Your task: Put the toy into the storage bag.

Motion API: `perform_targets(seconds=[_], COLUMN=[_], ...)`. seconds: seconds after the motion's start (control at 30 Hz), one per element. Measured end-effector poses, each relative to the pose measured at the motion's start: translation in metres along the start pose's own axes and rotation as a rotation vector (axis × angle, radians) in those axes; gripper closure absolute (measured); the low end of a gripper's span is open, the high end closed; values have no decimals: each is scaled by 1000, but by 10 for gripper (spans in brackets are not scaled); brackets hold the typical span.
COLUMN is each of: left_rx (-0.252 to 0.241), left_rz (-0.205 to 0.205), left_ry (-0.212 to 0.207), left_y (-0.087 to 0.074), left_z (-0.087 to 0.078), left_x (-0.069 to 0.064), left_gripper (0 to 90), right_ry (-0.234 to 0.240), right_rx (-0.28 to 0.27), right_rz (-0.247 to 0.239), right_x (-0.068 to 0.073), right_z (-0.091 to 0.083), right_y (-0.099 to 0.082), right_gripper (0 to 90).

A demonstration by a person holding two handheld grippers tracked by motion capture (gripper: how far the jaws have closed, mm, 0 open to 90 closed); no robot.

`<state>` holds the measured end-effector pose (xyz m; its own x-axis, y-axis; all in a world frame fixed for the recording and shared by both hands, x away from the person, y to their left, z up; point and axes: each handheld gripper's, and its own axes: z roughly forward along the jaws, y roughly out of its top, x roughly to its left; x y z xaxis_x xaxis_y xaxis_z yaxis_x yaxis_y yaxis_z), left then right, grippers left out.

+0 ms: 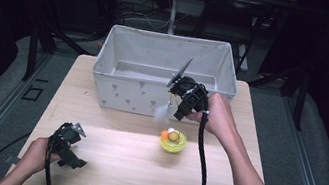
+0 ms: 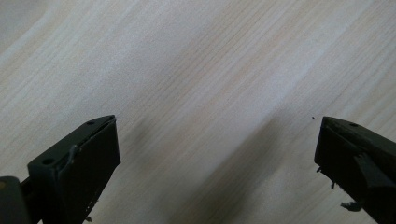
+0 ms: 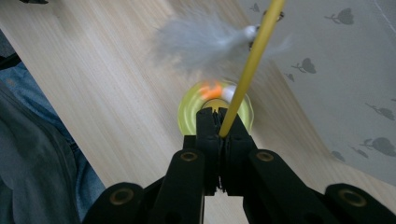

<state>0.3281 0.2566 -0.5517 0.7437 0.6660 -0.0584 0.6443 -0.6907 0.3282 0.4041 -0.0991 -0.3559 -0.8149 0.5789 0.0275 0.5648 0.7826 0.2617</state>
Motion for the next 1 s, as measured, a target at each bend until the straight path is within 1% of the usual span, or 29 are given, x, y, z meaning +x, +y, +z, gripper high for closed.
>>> perform_targets(seconds=[0.03, 0.17, 0.23, 0.27, 0.3, 0.43, 0.47, 0.53, 0.57, 0.67, 0.7, 0.73, 0.77, 0.8, 0.87, 0.97, 1.0], left_rx=[1, 3, 3, 4, 8, 5, 4, 5, 8, 5, 4, 4, 6, 6, 6, 5, 7], left_rz=[1, -1, -2, -1, 2, 4, 1, 4, 4, 0, 1, -1, -1, 0, 2, -2, 1], left_ry=[0, -2, -2, -4, -4, -4, -6, -6, -6, -6, -3, -6, -6, -7, -8, -9, -9], left_y=[0, 0, 0, 0, 0, 1, 1, 1, 1, 1, 1, 1, 1, 1, 1, 1, 1], left_z=[0, 0, 0, 0, 1, 1, 1, 2, 2, 1, 1, 1, 1, 2, 2, 2, 2], left_x=[0, 0, -1, -1, -1, -1, -1, -1, -1, -1, -1, -1, -1, -1, -1, -1, -1], left_gripper=[2, 2, 1, 1, 1, 1, 1, 1, 1, 1, 1, 1, 2, 1, 1, 1, 1], right_ry=[-2, -9, -7, -1, -5, 0, -1, 3, -3, -4, -9, -9, -14, -15, -17, -18, -21], right_rx=[9, 16, 18, 11, 20, 18, 27, 21, 26, 23, 28, 20, 28, 21, 28, 25, 32], right_rz=[1, -2, -3, 6, 0, 3, 2, 11, 5, 19, 13, 21, 13, 26, 22, 40, 37], right_x=[0, -2, -4, -4, -5, -7, -8, -9, -10, -11, -13, -13, -14, -15, -17, -20, -21], right_z=[-2, -7, -9, -10, -12, -16, -17, -18, -19, -24, -26, -27, -29, -30, -33, -38, -39], right_y=[0, -1, -2, -3, -3, -7, -8, -10, -11, -13, -13, -14, -14, -15, -16, -18, -19], right_gripper=[883, 883, 882, 882, 883, 882, 882, 882, 882, 881, 881, 881, 881, 881, 881, 881, 881])
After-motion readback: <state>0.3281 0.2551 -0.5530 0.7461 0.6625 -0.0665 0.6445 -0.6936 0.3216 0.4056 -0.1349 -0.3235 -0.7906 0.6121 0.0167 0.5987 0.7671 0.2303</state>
